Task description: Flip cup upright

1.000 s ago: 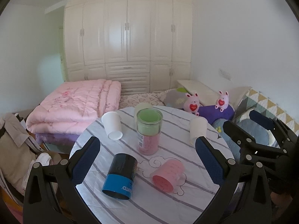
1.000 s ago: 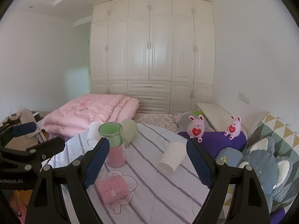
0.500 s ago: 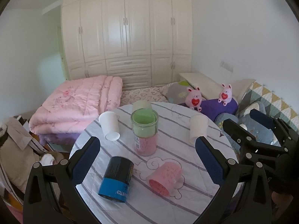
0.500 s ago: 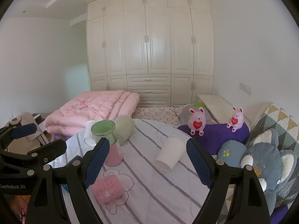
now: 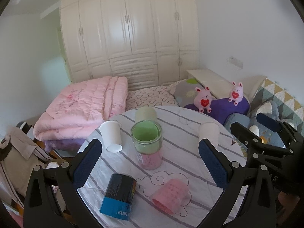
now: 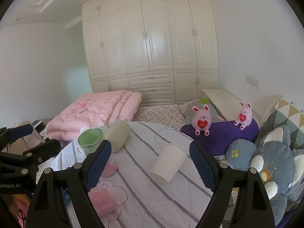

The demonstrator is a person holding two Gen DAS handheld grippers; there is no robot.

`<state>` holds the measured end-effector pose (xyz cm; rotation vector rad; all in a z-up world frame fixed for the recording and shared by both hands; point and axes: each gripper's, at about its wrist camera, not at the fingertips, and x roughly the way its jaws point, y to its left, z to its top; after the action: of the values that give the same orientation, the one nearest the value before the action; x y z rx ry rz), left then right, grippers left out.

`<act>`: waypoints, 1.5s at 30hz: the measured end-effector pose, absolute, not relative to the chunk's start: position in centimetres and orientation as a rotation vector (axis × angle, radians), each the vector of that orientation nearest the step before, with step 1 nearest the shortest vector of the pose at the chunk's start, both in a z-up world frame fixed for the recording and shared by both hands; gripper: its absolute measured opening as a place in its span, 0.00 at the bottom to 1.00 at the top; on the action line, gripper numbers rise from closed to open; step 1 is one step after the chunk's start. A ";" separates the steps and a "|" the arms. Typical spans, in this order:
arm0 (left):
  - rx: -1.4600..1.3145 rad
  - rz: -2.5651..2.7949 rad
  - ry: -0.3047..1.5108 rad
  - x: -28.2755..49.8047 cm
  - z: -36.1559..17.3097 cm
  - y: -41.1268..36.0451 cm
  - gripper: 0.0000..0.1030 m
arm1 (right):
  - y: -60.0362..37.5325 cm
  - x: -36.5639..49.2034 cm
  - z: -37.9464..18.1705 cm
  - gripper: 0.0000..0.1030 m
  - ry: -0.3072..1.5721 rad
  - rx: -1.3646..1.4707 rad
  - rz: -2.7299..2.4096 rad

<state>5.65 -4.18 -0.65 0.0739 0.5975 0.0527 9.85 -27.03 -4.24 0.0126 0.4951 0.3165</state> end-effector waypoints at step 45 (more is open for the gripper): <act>0.066 0.070 0.490 6.4 1.4 -2.1 1.00 | -23.9 9.7 -1.9 0.83 0.404 -0.024 0.299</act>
<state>6.37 -2.07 1.40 0.0661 0.4903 0.0703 9.69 -23.87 -1.86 -0.0242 0.4038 0.2986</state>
